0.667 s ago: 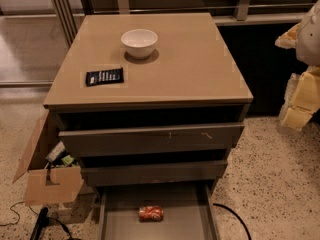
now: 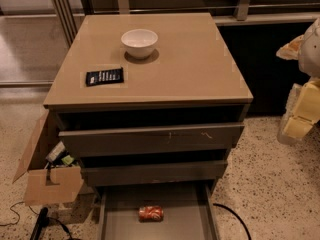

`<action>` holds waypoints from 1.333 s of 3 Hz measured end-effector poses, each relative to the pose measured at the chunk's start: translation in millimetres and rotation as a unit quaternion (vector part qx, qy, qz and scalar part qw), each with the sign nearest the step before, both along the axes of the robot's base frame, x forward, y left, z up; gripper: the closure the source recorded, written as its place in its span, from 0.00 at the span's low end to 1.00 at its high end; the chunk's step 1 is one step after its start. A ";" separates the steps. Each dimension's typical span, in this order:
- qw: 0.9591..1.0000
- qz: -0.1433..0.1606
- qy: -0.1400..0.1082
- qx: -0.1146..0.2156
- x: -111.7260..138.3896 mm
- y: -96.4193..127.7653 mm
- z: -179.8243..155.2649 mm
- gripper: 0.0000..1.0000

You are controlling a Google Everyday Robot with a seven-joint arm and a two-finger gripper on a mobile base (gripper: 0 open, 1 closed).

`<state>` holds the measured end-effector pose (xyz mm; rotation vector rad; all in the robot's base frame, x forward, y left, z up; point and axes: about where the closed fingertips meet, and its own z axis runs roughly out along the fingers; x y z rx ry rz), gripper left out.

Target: Pick coke can from bottom drawer and place on counter

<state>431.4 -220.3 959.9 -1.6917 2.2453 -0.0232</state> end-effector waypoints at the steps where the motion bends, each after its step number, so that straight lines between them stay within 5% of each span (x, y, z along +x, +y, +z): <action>1: 0.999 -0.002 0.007 0.041 -10.2 -6.1 -28.5 0.00; 3: 0.994 -0.008 0.037 0.106 -19.4 -14.4 -128.5 0.00; 4: 0.994 -0.008 0.037 0.106 -19.4 -14.4 -128.5 0.00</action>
Offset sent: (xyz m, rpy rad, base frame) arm -0.0285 -0.0360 -0.1543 0.2486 0.0783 -0.0319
